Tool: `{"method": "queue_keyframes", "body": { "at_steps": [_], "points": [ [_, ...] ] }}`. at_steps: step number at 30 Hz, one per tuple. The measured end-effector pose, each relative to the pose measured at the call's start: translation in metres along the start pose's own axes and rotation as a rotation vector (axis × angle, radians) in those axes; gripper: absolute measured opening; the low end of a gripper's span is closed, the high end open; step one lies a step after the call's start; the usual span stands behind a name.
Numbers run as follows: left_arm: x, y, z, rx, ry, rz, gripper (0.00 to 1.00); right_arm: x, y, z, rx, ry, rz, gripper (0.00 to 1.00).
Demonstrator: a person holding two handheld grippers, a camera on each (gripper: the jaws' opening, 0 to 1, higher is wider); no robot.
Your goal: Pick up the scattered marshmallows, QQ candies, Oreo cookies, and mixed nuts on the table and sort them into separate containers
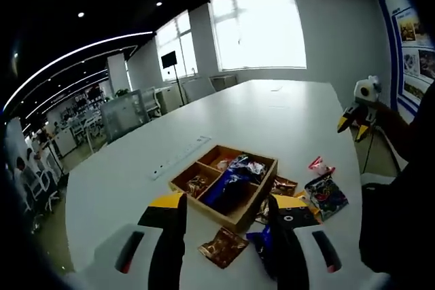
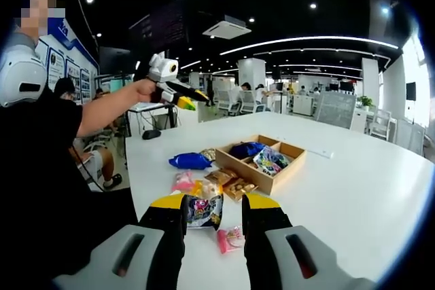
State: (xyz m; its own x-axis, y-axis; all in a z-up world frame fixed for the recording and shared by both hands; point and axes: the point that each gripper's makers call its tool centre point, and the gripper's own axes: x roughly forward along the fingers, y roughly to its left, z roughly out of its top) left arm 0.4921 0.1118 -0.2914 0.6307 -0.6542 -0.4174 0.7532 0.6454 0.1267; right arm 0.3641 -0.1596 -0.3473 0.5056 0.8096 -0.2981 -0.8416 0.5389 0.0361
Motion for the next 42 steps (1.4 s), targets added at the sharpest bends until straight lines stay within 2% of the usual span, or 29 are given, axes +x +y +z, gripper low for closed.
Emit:
{"method": "queue_keyframes", "body": {
  "at_steps": [10,17,22,42],
  "points": [
    [-0.018,0.015,-0.014,-0.048,-0.047,0.044,0.52,0.007,-0.001,-0.001,0.000,0.018,0.001,0.29],
    [-0.030,0.007,-0.021,-0.083,-0.091,0.056,0.52,0.013,0.002,-0.002,-0.008,0.025,0.020,0.30],
    [-0.035,0.007,-0.027,-0.088,-0.089,0.072,0.52,0.015,0.001,-0.001,0.003,0.027,0.023,0.30],
    [-0.057,-0.007,-0.034,-0.092,-0.132,0.134,0.52,0.023,-0.005,-0.004,0.018,0.028,0.023,0.29]
  ]
}}
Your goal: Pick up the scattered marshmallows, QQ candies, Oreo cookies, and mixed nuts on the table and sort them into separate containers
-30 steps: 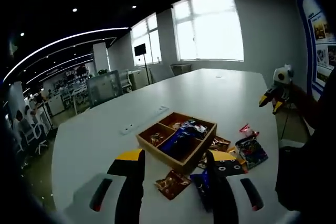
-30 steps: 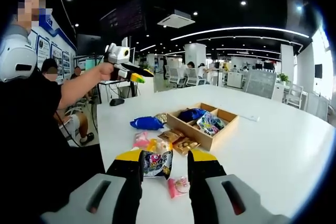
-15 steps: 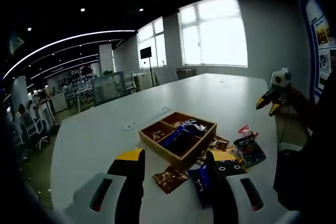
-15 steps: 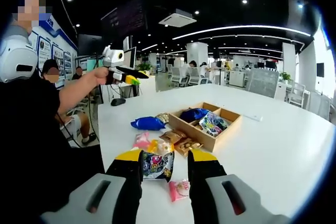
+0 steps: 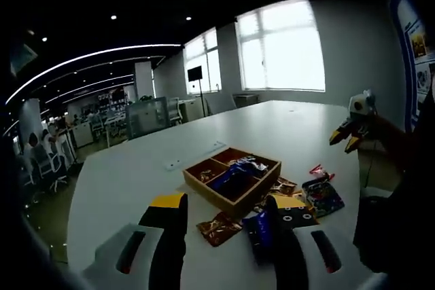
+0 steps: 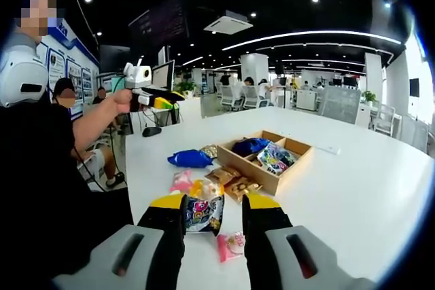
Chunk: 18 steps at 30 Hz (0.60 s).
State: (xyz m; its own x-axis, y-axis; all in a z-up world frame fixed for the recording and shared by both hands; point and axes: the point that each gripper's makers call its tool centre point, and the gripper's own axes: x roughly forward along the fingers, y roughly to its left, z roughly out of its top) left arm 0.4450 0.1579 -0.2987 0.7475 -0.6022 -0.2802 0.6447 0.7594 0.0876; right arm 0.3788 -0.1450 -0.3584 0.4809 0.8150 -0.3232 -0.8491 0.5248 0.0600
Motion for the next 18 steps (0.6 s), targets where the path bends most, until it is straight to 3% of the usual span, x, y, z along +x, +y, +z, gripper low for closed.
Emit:
{"method": "queue_keyframes", "body": {
  "at_steps": [18],
  "points": [
    [-0.034,-0.014,-0.004,-0.024,-0.044,0.026,0.52,0.007,-0.001,-0.002,0.003,0.006,0.005,0.28]
  ]
}}
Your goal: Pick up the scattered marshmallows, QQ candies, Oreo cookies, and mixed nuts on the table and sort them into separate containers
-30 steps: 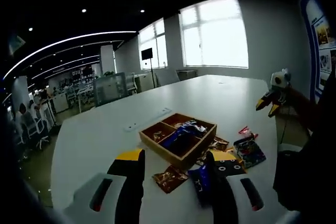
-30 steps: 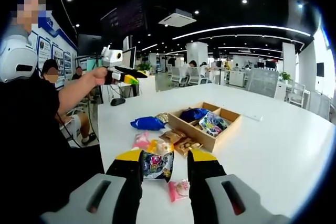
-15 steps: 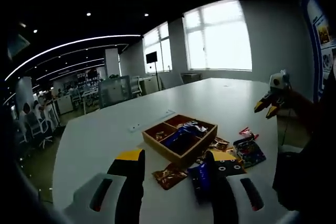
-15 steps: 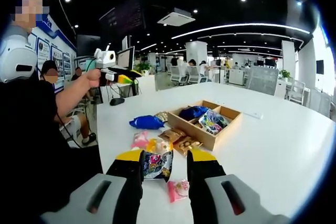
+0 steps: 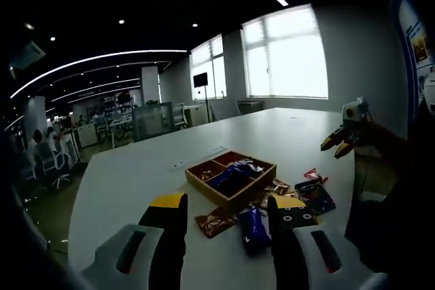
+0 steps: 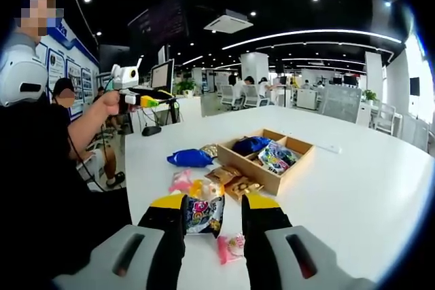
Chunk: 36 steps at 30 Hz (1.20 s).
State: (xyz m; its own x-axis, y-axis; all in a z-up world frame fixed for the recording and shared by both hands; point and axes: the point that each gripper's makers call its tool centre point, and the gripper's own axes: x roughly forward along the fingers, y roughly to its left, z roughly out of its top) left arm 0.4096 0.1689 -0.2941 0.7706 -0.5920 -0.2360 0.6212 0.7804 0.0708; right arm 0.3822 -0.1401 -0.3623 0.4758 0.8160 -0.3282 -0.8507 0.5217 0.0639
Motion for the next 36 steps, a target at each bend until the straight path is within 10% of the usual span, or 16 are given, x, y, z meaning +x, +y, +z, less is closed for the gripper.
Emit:
{"method": "queue_keyframes", "body": {
  "at_steps": [36],
  "points": [
    [-0.049,-0.034,-0.034,-0.067,-0.023,0.012,0.54,0.009,0.002,0.007,-0.018,0.006,0.011,0.28]
  ]
}}
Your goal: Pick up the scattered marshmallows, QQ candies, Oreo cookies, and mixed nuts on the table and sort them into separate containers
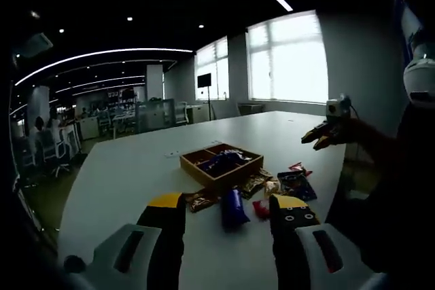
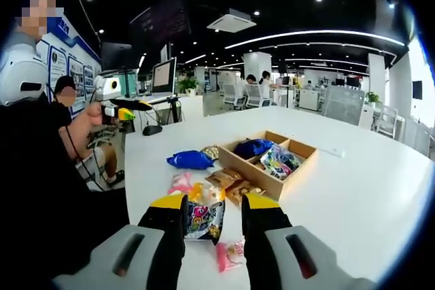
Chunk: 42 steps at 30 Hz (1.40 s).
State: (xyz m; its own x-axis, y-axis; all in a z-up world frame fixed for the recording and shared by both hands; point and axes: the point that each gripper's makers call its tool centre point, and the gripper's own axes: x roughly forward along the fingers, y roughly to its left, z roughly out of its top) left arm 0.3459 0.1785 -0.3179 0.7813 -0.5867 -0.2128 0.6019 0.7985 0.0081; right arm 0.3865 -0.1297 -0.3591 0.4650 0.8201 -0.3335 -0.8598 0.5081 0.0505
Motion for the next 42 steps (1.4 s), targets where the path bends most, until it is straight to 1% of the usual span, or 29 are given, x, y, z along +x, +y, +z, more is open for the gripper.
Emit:
{"method": "queue_keyframes", "body": {
  "at_steps": [6,9,14,25,29,36,42],
  "points": [
    [-0.002,0.000,-0.014,-0.036,0.014,0.010,0.55,-0.001,-0.003,0.000,-0.001,0.007,-0.004,0.28],
    [-0.002,-0.001,-0.017,-0.046,0.020,0.005,0.55,0.000,-0.003,0.000,-0.006,0.013,-0.001,0.28],
    [-0.001,-0.002,-0.017,-0.034,0.027,0.001,0.56,0.002,-0.002,0.003,-0.017,0.020,0.004,0.28],
    [-0.002,-0.002,-0.014,-0.027,0.020,-0.003,0.56,0.006,-0.001,0.005,-0.030,0.035,0.016,0.28],
    [-0.002,-0.002,-0.014,-0.028,0.019,-0.002,0.55,0.011,-0.001,0.005,-0.042,0.051,0.024,0.28],
    [-0.003,-0.005,-0.020,-0.033,0.032,-0.011,0.55,0.016,-0.001,0.007,-0.069,0.079,0.040,0.28],
    [-0.005,-0.002,-0.020,-0.039,0.029,-0.003,0.55,0.022,-0.005,0.012,-0.103,0.114,0.051,0.28]
  ]
}}
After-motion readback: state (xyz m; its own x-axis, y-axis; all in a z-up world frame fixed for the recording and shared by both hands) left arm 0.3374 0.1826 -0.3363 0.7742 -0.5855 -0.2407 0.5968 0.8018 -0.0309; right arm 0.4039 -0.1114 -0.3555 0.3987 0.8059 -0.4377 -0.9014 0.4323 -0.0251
